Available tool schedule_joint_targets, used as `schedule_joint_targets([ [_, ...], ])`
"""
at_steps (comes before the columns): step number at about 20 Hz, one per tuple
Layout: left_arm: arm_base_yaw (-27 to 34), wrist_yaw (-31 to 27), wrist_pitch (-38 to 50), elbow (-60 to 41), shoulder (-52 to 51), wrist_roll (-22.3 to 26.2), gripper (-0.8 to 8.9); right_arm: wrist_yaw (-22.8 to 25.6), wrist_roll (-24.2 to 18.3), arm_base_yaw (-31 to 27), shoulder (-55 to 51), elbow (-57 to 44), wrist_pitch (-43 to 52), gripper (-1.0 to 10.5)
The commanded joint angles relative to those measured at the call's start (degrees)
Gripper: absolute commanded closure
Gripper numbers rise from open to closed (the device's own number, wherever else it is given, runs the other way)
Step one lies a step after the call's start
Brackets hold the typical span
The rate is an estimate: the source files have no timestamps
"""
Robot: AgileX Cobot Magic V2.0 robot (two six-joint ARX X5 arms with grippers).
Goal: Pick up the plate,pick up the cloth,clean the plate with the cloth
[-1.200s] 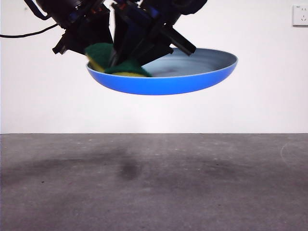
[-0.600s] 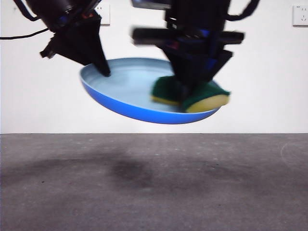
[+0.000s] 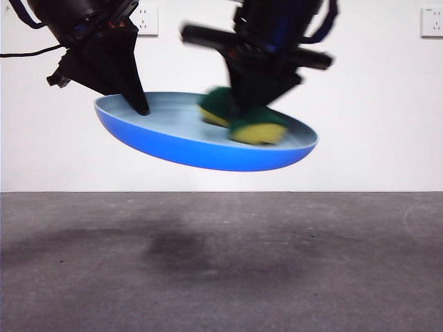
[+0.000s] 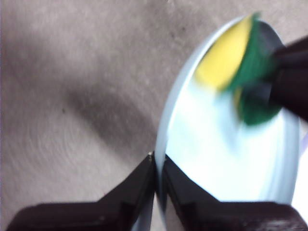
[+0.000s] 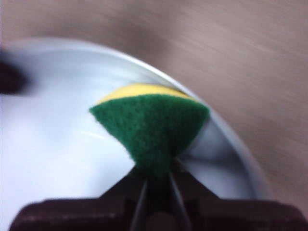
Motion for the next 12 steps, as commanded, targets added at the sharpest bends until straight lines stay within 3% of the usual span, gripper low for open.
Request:
schedule_joint_targets([
  [1, -0.3, 1.4, 3.0, 0.2, 0.1, 1.1, 8.21, -11.4, 0.2, 1.0, 0.9, -0.6, 1.8, 9.6],
  [5, 0.0, -18.8, 6.6, 0.2, 0.3, 1.2, 8.22, -9.7, 0.1, 2.1, -0.7, -0.6, -2.3, 9.6],
  [6, 0.5, -21.7, 7.4, 0.1, 0.8, 1.2, 8.22, -8.4, 0.1, 2.1, -2.0, -0.6, -3.6, 9.6],
  [12, 5.1, -20.2, 9.4, 0.1, 9.4, 1.1, 8.22, -0.1, 0.1, 2.1, -9.7, -0.6, -11.1, 9.6],
])
